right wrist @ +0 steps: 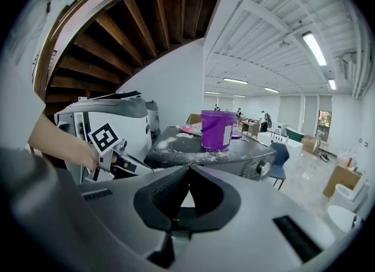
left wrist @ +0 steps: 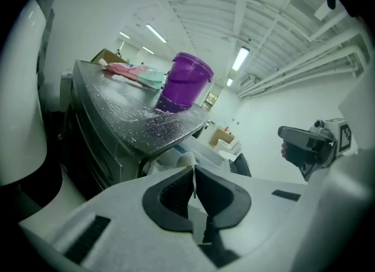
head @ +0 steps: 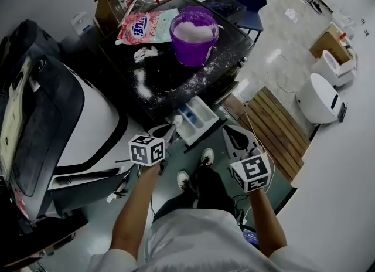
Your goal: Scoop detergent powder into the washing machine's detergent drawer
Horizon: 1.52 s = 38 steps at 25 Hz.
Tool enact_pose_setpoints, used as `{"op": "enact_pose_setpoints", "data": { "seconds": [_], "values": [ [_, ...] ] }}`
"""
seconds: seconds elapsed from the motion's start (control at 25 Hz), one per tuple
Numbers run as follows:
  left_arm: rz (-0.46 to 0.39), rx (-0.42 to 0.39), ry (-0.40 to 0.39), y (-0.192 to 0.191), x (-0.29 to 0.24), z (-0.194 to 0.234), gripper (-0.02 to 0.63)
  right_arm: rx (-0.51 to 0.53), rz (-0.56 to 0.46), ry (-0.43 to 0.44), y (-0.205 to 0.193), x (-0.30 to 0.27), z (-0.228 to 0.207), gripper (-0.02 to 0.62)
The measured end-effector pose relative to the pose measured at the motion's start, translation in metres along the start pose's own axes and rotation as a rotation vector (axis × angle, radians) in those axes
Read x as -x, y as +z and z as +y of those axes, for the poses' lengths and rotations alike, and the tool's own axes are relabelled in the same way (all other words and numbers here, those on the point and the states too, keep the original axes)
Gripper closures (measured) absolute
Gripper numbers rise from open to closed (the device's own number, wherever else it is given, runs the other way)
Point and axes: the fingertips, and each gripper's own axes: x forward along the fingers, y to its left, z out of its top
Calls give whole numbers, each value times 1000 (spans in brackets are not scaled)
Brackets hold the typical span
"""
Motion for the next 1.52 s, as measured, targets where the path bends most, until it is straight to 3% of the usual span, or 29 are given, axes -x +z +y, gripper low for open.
{"op": "enact_pose_setpoints", "data": {
  "seconds": [0.64,0.92,1.52],
  "values": [
    [62,-218,115,3,-8,6,591,-12,0,10,-8,5,-1,589],
    [98,-359,172,5,-12,7,591,-17,0,6,-10,9,-3,589],
    [153,-550,262,4,-15,9,591,-41,1,-2,-18,13,-9,589]
  ]
}}
